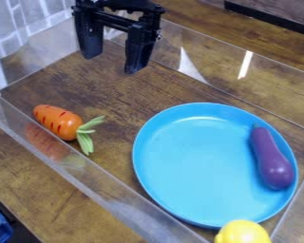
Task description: Put the carrot on the blue tray
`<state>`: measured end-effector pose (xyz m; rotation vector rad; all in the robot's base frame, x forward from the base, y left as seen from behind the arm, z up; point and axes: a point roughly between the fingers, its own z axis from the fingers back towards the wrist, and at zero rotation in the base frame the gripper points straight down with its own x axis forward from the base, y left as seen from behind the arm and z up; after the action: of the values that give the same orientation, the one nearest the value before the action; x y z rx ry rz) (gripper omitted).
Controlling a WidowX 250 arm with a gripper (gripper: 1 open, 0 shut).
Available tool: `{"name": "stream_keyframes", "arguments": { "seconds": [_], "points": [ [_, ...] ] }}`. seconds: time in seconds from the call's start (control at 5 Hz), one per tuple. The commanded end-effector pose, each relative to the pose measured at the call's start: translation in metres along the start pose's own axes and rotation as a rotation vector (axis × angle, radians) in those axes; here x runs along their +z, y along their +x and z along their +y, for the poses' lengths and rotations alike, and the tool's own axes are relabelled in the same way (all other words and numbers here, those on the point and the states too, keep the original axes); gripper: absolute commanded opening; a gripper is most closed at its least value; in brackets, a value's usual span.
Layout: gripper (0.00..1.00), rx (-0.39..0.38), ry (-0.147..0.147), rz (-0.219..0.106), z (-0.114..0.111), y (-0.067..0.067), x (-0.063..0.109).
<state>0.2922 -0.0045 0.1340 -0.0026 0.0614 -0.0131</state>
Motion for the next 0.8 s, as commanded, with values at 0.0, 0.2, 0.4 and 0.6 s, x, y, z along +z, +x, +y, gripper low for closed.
{"name": "stream_keyframes", "arguments": {
  "seconds": [0.0,0.2,0.4,0.6],
  "points": [
    [1.0,-0.102,0.007,0.013,0.004,-0.001,-0.006],
    [1.0,-0.245,0.02,0.023,0.013,-0.003,-0.012],
    [1.0,-0.348,0.026,0.032,0.016,-0.002,-0.017],
    [1.0,-0.467,0.037,0.037,0.022,-0.002,-0.021]
  ]
}}
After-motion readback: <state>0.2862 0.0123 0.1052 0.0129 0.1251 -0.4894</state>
